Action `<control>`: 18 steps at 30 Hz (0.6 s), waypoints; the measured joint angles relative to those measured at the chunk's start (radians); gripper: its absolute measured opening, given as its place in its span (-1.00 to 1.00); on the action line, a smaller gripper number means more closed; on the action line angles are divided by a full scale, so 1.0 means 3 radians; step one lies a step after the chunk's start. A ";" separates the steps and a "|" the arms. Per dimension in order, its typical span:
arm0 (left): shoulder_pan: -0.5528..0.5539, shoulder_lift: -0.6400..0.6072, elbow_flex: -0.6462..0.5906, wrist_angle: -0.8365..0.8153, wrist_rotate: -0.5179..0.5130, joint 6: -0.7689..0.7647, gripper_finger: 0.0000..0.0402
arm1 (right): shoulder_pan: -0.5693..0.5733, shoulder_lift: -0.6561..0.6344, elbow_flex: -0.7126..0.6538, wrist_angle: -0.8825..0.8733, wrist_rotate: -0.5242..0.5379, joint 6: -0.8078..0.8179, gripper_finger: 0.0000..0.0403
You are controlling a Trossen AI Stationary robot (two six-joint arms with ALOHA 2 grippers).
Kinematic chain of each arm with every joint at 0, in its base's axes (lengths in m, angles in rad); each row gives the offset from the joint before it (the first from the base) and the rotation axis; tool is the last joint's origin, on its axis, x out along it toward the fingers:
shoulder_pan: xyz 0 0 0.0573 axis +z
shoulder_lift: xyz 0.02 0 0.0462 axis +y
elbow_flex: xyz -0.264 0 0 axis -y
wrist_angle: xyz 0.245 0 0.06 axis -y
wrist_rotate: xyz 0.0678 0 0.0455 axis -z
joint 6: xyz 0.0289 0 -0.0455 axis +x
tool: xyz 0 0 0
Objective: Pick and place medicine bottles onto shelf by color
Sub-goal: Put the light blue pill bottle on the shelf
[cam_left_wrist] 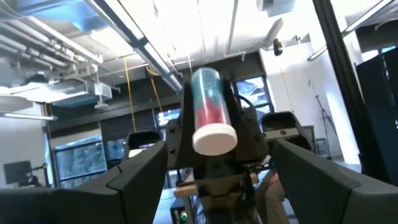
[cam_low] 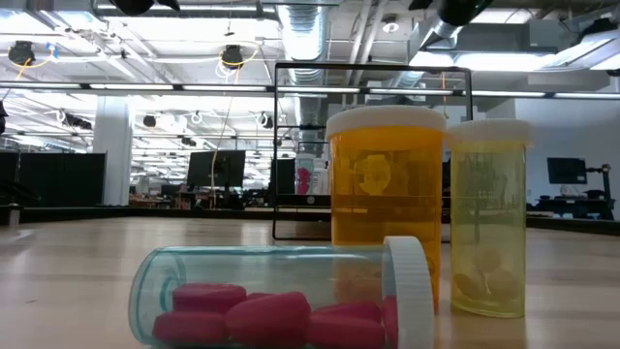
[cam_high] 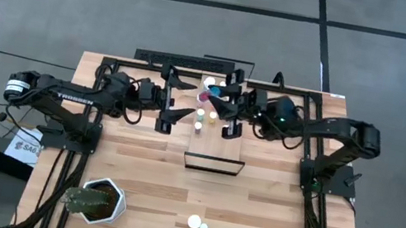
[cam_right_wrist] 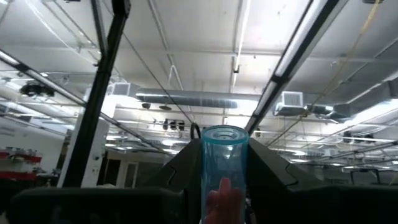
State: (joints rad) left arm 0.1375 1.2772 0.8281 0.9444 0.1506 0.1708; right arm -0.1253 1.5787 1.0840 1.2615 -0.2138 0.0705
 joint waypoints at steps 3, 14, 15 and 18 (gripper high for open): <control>-0.0001 -0.0001 0.0001 0.0002 0.0006 -0.0026 0.40 | -0.0001 0.0067 0.0066 0.0001 -0.0101 0.0002 -0.39; 0.0000 -0.0001 0.0001 0.0179 0.0244 -0.0293 0.38 | -0.0001 0.0109 0.0139 -0.0038 -0.0255 -0.0065 -0.39; 0.0000 -0.0001 0.0001 0.0182 0.0263 -0.0313 0.38 | -0.0001 0.0108 0.0140 -0.0036 -0.0255 -0.0082 -0.39; 0.0000 -0.0001 0.0001 0.0184 0.0269 -0.0411 0.38 | 0.0005 0.0108 0.0138 -0.0044 -0.0256 -0.0147 -0.39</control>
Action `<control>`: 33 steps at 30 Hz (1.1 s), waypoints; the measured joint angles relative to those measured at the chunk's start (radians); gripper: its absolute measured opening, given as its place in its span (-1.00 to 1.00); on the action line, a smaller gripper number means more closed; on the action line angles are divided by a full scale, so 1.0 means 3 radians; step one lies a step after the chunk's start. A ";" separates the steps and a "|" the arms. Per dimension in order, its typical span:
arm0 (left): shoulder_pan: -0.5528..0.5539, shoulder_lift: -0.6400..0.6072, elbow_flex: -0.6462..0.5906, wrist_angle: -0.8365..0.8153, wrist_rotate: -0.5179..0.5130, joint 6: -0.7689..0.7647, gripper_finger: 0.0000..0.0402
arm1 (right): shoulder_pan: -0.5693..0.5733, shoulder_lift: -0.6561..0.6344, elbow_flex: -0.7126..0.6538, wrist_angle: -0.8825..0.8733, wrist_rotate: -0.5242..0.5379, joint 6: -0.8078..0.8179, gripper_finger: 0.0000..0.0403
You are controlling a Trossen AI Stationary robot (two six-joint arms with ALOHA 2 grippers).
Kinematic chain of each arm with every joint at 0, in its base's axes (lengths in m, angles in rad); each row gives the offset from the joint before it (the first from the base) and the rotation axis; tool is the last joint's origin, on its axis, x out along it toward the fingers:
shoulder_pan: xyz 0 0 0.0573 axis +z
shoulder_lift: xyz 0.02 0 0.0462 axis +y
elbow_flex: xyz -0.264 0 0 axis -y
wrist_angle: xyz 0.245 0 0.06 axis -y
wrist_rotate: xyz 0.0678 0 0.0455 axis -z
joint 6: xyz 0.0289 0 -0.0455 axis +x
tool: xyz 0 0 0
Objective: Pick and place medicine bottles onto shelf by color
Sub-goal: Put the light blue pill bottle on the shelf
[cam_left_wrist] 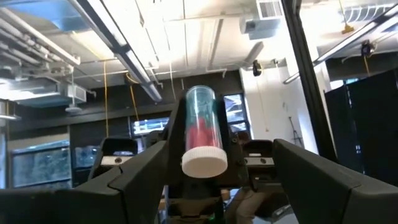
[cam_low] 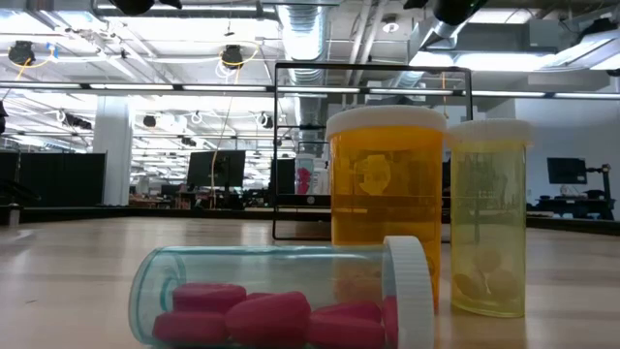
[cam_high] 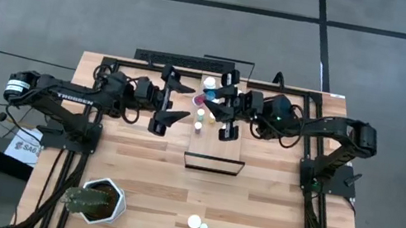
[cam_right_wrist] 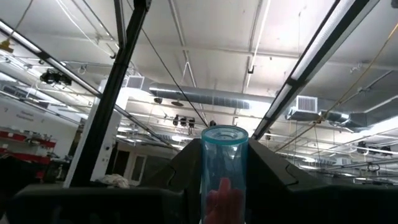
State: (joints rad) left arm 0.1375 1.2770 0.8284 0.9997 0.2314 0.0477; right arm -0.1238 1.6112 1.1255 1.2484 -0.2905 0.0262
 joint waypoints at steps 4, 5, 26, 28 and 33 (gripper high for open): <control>0.0000 0.0000 0.0000 -0.0009 -0.0001 -0.0039 0.38 | 0.0000 0.0000 0.0035 -0.0040 -0.0001 -0.0028 -0.39; 0.0000 0.0000 0.0000 -0.0010 -0.0001 -0.0058 0.38 | 0.0001 0.0000 0.0065 -0.0082 -0.0001 -0.0033 -0.39; 0.0000 0.0001 0.0001 -0.0047 0.0060 -0.0151 0.38 | 0.0062 0.0174 0.0328 -0.0308 -0.0084 -0.0204 -0.39; 0.0000 0.0001 0.0001 -0.0047 0.0061 -0.0149 0.38 | 0.0064 0.0174 0.0328 -0.0308 -0.0101 -0.0204 -0.39; 0.0001 0.0001 0.0001 -0.0047 0.0060 -0.0099 0.25 | 0.0064 0.0174 0.0328 -0.0308 -0.0126 -0.0204 -0.39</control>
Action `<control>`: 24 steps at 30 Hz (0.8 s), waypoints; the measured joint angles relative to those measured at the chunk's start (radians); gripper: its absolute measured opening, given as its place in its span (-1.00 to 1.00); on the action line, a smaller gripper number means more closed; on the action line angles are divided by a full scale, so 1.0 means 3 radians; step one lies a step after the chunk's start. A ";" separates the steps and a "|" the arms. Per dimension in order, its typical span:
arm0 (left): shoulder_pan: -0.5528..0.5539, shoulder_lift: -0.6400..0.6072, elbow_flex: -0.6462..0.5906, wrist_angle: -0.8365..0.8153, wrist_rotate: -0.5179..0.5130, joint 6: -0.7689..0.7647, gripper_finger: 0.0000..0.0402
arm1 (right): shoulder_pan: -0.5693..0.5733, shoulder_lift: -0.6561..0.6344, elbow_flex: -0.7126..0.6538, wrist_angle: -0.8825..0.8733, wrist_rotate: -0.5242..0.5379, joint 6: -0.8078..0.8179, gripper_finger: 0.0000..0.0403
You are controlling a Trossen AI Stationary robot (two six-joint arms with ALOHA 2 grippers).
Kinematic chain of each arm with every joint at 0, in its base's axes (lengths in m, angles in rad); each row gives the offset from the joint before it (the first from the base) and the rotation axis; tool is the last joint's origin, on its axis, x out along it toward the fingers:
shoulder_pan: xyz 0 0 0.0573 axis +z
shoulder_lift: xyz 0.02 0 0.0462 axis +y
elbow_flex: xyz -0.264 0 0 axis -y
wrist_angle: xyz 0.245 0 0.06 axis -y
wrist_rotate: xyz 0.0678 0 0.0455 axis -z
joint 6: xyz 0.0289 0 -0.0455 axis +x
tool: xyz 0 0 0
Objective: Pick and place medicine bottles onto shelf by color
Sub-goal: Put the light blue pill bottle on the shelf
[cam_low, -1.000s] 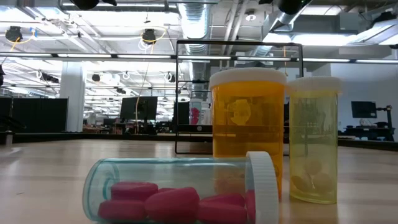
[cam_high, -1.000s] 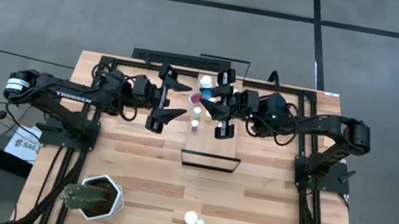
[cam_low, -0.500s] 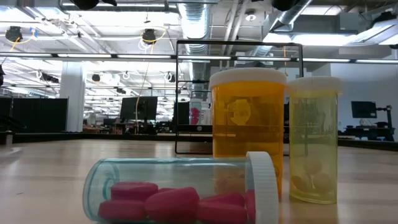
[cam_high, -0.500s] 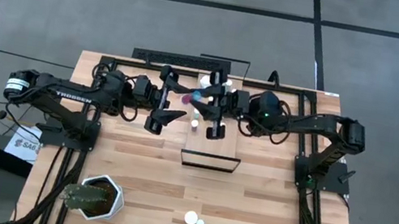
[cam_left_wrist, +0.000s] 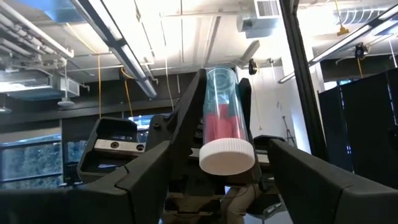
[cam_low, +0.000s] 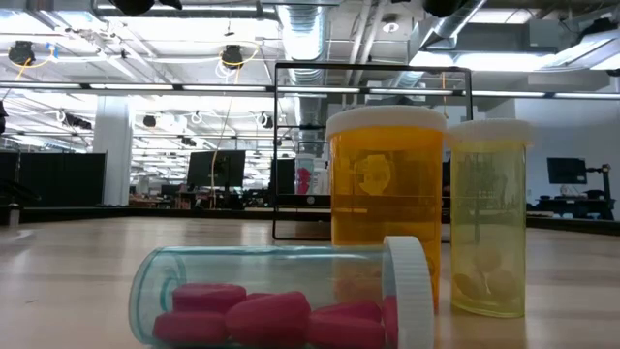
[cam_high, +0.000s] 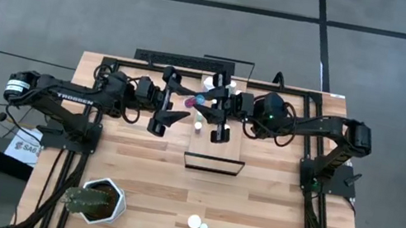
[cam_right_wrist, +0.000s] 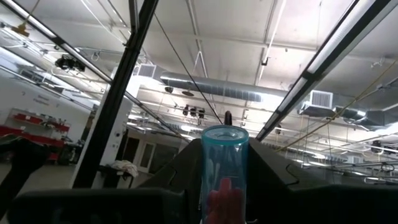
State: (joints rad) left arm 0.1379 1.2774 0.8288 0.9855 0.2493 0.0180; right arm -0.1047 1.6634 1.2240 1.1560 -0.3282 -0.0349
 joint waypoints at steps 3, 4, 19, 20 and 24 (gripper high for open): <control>0.0000 0.0000 0.0000 0.0000 -0.0001 0.0028 0.12 | -0.0001 0.0000 0.0000 -0.0001 -0.0046 0.0002 -0.39; 0.0000 0.0000 0.0000 0.0000 -0.0001 0.0044 0.07 | -0.0001 0.0000 0.0000 -0.0001 -0.0047 0.0002 -0.39; 0.0000 0.0000 0.0000 -0.0001 0.0005 0.0139 -0.43 | -0.0001 0.0000 0.0000 -0.0013 -0.0048 0.0028 -0.39; 0.0000 0.0000 0.0000 -0.0001 0.0011 0.0139 -0.44 | -0.0001 0.0000 0.0000 -0.0015 -0.0048 0.0028 -0.39; 0.0000 0.0000 0.0000 -0.0003 0.0027 0.0139 -0.49 | -0.0001 0.0000 0.0000 -0.0021 -0.0049 0.0032 -0.39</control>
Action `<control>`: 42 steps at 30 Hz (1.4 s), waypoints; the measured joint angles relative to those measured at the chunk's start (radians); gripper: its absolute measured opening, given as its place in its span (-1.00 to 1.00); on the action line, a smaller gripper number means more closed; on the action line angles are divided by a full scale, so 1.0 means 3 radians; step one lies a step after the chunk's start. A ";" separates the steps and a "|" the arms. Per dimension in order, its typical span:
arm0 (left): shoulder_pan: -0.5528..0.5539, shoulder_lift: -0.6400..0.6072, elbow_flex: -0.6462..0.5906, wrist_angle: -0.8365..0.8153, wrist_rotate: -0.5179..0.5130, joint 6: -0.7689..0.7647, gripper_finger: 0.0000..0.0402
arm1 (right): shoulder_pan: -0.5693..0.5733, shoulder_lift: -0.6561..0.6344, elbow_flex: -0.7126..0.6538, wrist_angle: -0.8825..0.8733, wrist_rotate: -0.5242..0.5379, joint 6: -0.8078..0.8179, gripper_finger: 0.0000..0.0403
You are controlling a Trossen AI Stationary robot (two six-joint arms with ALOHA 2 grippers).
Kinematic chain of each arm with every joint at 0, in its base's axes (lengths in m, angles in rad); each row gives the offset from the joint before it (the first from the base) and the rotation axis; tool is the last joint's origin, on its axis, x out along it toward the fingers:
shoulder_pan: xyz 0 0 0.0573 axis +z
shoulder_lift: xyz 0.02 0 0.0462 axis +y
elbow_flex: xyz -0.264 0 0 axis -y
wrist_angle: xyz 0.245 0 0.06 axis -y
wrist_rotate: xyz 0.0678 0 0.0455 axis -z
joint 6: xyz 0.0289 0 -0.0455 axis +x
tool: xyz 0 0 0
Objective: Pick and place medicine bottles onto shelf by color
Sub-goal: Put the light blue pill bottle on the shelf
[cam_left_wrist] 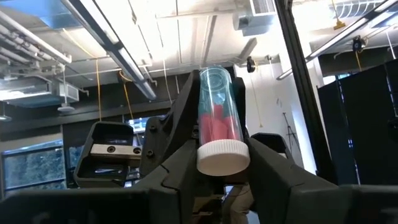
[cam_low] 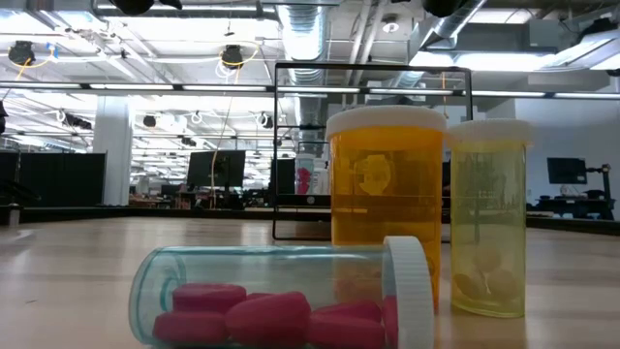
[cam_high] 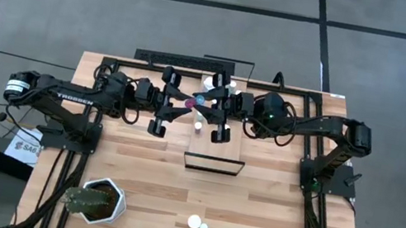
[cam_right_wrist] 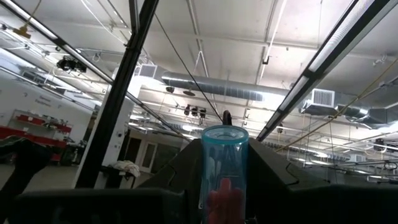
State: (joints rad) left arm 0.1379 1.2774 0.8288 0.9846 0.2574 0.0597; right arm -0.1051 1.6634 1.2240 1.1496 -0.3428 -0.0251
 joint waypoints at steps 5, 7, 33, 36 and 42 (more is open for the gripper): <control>0.0000 0.0000 0.0000 -0.0008 0.0000 0.0001 -0.49 | 0.0000 0.0000 0.0000 -0.0013 0.0001 0.0005 -0.38; 0.0000 0.0000 0.0000 -0.0023 0.0000 0.0001 -0.49 | 0.0000 -0.0020 0.0000 -0.0063 0.0003 0.0036 -0.36; 0.0001 0.0000 0.0080 -0.0973 -0.0483 -0.0064 -0.49 | -0.0219 -0.1670 0.0088 -0.4448 0.0718 0.0145 0.37; 0.0001 0.0001 0.0312 -0.1656 -0.0689 -0.0065 -0.49 | -0.0217 -0.1793 0.0088 -0.4920 0.0989 0.0164 0.37; 0.0001 0.0001 0.0838 -0.3136 -0.0995 -0.0073 -0.49 | -0.0223 -0.1908 0.0088 -0.5558 0.1343 0.0373 0.37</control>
State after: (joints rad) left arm 0.1383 1.2778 1.0801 0.0439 -0.0410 0.0378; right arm -0.1719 1.0909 1.2503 -0.5179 0.0601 0.0866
